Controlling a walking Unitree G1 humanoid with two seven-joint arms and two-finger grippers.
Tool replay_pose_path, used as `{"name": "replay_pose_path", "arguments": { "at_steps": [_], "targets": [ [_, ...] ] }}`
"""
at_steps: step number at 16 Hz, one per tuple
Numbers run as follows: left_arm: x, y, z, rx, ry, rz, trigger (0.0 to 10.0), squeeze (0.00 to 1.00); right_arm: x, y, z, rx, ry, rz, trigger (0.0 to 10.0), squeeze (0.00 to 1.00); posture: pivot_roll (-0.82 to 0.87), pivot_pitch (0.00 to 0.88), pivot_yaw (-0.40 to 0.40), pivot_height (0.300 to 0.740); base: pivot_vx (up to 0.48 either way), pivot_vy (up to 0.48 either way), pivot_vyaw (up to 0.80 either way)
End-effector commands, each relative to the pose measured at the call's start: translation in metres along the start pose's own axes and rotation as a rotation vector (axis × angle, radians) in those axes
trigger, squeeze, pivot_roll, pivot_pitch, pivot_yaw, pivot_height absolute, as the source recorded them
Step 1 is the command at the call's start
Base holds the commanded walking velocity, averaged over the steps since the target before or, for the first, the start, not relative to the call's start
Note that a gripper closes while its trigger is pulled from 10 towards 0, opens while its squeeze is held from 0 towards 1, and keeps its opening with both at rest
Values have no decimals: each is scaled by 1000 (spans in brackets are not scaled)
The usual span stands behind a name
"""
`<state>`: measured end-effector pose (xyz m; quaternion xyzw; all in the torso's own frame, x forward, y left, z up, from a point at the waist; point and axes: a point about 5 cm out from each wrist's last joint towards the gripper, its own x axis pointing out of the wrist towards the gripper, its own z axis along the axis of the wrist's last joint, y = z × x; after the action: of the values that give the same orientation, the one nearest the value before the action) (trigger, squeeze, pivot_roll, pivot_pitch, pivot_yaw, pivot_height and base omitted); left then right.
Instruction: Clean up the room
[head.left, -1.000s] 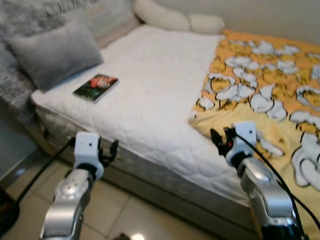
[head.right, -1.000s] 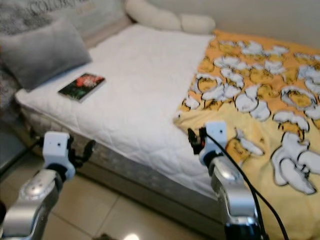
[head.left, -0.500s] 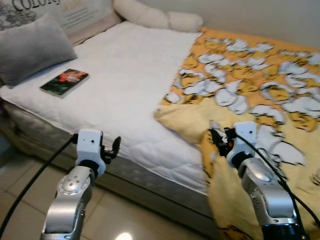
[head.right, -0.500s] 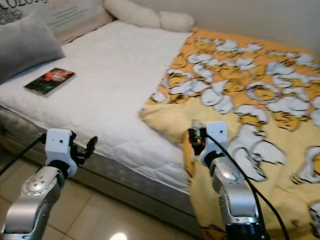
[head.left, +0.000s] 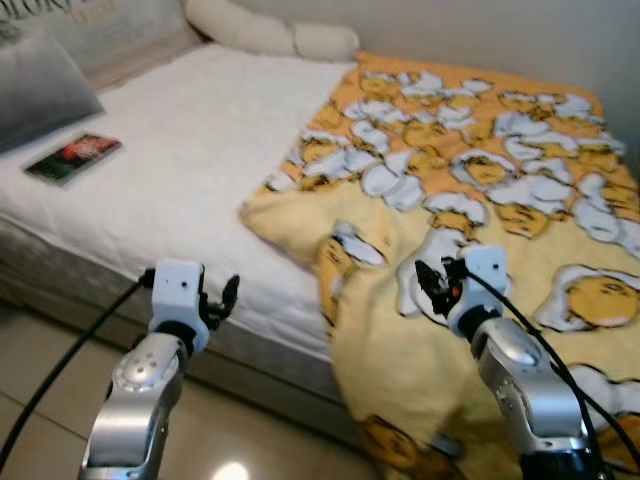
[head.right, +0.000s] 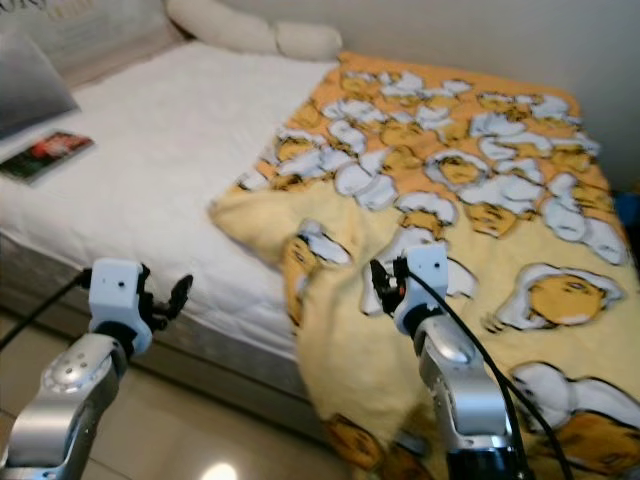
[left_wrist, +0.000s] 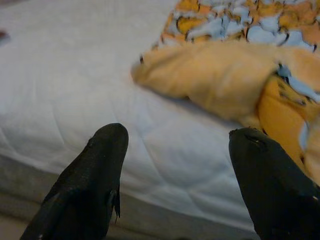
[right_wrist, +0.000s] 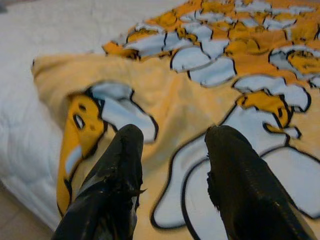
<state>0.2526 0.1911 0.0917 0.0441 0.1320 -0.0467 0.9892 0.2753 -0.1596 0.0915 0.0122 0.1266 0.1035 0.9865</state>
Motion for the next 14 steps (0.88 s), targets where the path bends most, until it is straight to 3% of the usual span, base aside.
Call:
{"name": "replay_pose_path", "arguments": {
  "at_steps": [1, 7, 14],
  "targets": [
    [0, 2, 3, 10, -11, 4, 10000, 27, 1, 2, 3, -6, -5, 11, 10000, 0, -70, 0, -2, 740, 0, -431, 0],
    [-2, 1, 2, 33, -6, -7, 10000, 16, 0, 2, 0, 5, 7, 14, 10000, 0, -74, 0, 3, 740, 0, -420, 0],
    [0, -14, -4, 65, 19, -61, 10000, 0, 1, -2, -5, 79, 43, -13, 10000, 0, -91, 0, 1, 740, 0, 0, 0]
  ]
}}
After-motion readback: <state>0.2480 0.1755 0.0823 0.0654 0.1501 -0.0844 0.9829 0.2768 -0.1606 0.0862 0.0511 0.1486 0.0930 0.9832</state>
